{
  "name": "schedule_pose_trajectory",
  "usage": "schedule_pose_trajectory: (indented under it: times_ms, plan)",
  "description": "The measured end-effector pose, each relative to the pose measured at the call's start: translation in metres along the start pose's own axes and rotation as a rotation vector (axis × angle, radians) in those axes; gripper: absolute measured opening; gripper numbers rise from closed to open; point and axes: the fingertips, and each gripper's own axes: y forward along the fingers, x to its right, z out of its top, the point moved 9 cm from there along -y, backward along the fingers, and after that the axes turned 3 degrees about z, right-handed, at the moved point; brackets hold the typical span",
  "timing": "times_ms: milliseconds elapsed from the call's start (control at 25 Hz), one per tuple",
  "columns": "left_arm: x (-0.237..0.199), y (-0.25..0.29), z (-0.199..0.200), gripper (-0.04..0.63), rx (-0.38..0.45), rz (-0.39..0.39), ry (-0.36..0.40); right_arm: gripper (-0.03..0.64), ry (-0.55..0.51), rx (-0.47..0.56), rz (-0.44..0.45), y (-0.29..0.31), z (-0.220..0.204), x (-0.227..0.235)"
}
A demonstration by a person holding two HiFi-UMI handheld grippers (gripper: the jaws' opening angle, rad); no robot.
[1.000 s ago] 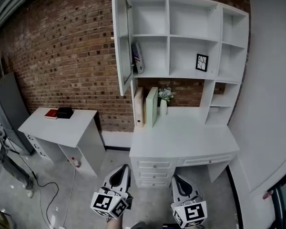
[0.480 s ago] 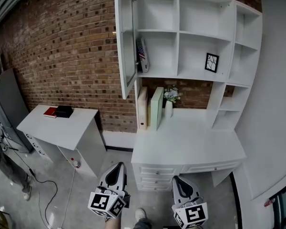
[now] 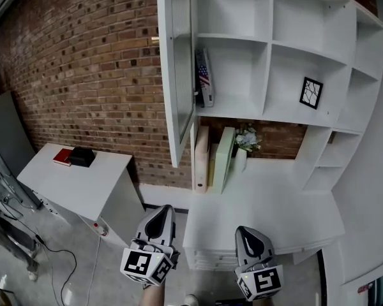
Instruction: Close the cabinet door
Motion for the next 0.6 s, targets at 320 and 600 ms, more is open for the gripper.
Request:
schedule_pose_trajectory:
  times_ms: [320,600]
  plan:
    - [-0.038,0.061,-0.008,0.009,0.041,-0.024,-0.015,0.000,0.009,-0.021,-0.011,0.059,-0.012,0.018]
    - [-0.036,0.083,-0.012,0.014,0.026,-0.023,0.005,0.000,0.031,-0.028,0.011,0.077,-0.018,0.039]
